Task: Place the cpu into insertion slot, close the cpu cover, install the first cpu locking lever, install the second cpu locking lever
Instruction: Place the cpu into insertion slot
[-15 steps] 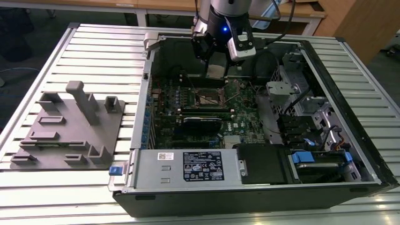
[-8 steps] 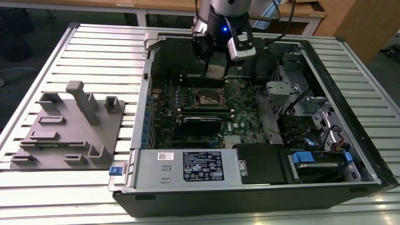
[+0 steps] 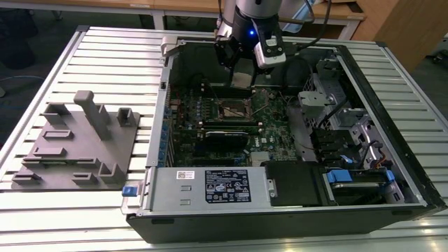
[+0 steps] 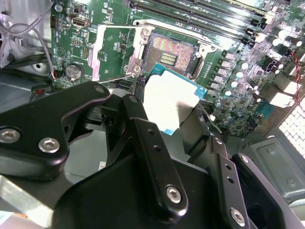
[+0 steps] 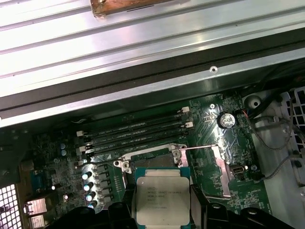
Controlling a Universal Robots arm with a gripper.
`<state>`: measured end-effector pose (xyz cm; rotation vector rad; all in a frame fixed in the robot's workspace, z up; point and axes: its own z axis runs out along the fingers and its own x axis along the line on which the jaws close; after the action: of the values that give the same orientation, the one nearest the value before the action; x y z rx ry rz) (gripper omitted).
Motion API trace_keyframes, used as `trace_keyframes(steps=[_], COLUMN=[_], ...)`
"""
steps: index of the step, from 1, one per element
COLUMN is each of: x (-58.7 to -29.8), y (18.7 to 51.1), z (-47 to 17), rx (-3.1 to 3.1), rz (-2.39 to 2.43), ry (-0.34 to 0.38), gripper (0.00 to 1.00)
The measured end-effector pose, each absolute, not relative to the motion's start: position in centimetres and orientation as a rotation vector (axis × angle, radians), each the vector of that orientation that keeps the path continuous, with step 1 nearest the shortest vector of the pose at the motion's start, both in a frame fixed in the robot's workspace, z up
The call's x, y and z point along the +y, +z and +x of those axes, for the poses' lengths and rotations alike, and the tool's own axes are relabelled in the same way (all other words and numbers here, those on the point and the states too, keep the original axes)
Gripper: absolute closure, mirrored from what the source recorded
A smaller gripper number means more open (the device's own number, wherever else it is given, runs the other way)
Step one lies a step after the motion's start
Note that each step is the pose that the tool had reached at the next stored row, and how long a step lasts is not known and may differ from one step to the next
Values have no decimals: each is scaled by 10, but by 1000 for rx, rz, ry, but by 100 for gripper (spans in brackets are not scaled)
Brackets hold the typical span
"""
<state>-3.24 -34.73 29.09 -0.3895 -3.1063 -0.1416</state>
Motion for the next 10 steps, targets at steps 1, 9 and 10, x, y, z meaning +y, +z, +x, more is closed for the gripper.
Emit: trace_keyframes(steps=[1,9,10], x=[-347,-347,-347], y=[291,291,291], z=[-32,-32,-32], rx=[-3106,-3104,-3104], rz=[-396,-415,-415], ry=[-142,-142,-142], gripper=[46,46,46])
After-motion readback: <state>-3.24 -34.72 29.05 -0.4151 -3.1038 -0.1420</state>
